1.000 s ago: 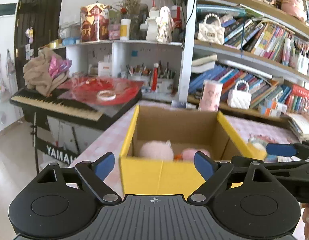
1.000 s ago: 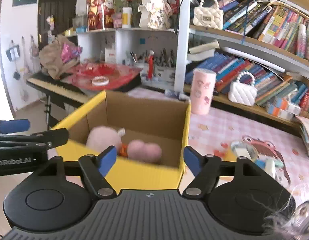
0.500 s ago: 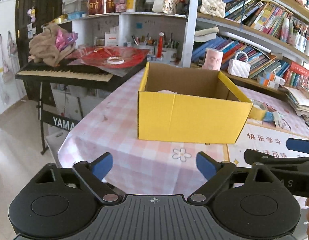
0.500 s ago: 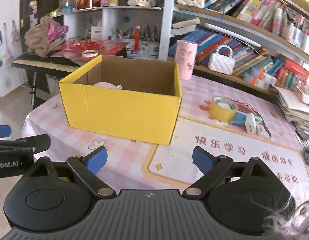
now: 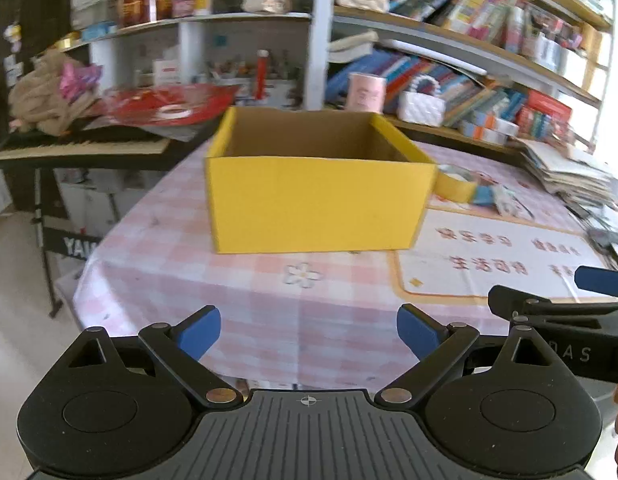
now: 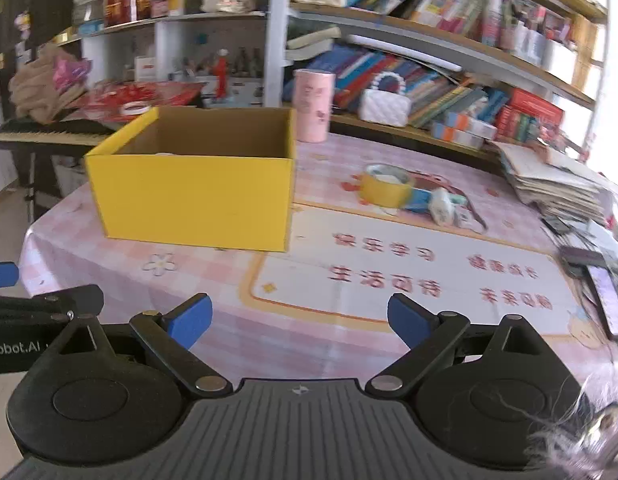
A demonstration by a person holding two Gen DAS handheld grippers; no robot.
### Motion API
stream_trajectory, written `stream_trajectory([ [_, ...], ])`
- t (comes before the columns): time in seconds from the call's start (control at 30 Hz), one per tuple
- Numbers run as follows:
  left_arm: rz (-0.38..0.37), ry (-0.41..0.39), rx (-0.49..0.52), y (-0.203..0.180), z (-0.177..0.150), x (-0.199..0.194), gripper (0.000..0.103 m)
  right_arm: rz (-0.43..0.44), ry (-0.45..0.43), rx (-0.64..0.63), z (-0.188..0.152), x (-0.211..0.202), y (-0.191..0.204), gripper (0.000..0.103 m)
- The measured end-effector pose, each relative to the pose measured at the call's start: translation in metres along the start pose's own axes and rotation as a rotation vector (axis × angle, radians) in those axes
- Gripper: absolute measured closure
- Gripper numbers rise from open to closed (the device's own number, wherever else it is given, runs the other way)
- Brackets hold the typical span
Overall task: Organize objects
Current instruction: 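Withdraw the right tool from the box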
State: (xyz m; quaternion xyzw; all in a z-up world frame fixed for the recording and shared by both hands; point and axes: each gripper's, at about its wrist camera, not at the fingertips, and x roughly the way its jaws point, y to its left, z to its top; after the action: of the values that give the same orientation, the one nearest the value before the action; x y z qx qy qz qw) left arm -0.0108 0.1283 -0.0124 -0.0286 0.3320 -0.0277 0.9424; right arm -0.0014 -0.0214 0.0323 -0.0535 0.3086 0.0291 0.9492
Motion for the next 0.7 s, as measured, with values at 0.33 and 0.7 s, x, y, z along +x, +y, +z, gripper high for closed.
stream_trajectory([
  [0.33, -0.094, 0.011, 0.054, -0.031, 0.001, 0.007, 0.006, -0.104, 0.019, 0.078, -0.012, -0.011, -0.035, 0.007],
  [0.7, -0.143, 0.033, 0.083, -0.066, 0.01, 0.027, 0.006, -0.156, 0.037, 0.111, -0.015, -0.005, -0.068, 0.007],
])
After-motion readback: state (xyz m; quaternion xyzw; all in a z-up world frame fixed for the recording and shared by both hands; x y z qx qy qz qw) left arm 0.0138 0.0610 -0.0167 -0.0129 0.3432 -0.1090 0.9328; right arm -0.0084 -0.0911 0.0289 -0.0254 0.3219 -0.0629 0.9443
